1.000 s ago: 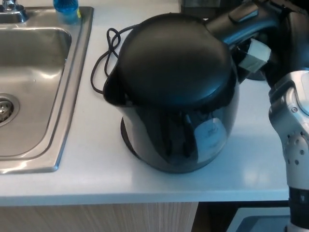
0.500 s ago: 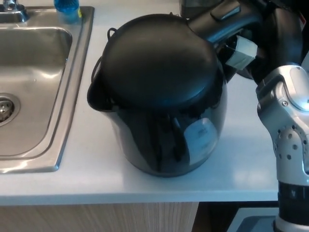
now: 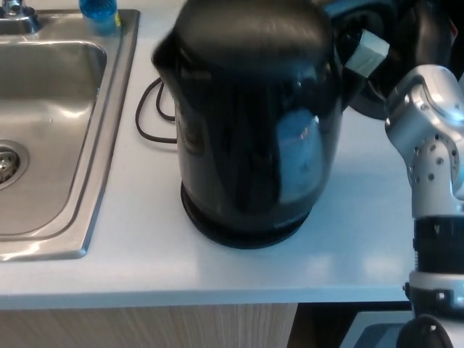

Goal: Pick up a kettle using the right hand on left side of the counter and then walk right towards the kettl base and turn on the kettle

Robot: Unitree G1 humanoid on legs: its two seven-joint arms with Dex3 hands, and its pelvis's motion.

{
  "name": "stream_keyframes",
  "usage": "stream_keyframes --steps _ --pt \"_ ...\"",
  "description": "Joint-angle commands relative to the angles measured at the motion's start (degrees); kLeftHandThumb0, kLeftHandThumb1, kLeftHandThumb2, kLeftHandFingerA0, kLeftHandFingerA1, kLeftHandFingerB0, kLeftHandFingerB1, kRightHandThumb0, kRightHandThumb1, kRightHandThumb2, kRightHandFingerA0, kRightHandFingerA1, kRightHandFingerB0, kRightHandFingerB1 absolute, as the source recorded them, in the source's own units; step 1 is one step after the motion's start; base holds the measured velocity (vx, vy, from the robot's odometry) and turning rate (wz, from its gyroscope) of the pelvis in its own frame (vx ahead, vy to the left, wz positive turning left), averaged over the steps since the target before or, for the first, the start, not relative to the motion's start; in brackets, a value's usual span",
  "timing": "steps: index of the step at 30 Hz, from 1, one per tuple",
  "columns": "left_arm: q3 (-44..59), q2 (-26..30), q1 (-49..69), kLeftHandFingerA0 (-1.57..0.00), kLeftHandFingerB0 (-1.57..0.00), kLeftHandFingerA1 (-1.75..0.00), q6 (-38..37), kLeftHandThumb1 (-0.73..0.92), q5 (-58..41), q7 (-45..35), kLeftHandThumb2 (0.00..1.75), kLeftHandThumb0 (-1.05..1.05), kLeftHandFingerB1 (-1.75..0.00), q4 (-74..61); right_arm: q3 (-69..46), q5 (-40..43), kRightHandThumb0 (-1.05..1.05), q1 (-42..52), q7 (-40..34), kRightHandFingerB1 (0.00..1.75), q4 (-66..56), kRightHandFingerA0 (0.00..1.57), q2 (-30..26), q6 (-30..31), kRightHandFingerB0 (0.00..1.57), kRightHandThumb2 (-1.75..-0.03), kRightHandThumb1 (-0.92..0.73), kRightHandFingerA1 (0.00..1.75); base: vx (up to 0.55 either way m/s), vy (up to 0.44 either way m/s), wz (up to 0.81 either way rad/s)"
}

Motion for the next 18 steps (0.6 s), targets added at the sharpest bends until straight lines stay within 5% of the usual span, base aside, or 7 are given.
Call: stream_keyframes --steps 1,13,18 --pt "0.6 0.6 0.0 -0.96 -0.84 -1.06 -3.1 0.56 -0.4 -1.5 1.22 0.33 -0.95 1.7 0.6 -0.7 -0.18 -1.1 0.1 1.69 0.6 1.01 -1.1 -3.5 0.78 -1.52 -0.34 1.75 0.00 0.000 0.00" --pt "1.2 1.3 -1.7 -0.99 -0.85 -1.03 -4.2 0.55 -0.3 -1.8 1.20 0.30 -0.93 5.2 1.7 -0.8 -0.23 0.6 -0.3 1.71 -1.2 0.98 0.8 -2.7 0.77 -1.42 -0.37 1.75 0.00 0.000 0.00" --pt "0.8 0.6 -0.7 -0.97 -0.82 -1.05 -3.8 0.59 -0.1 -1.4 1.24 0.36 -0.93 2.3 4.3 -2.2 -0.16 2.8 1.8 1.58 -2.0 1.02 -0.2 -4.9 0.86 -1.55 -0.37 1.75 0.00 0.000 0.00"
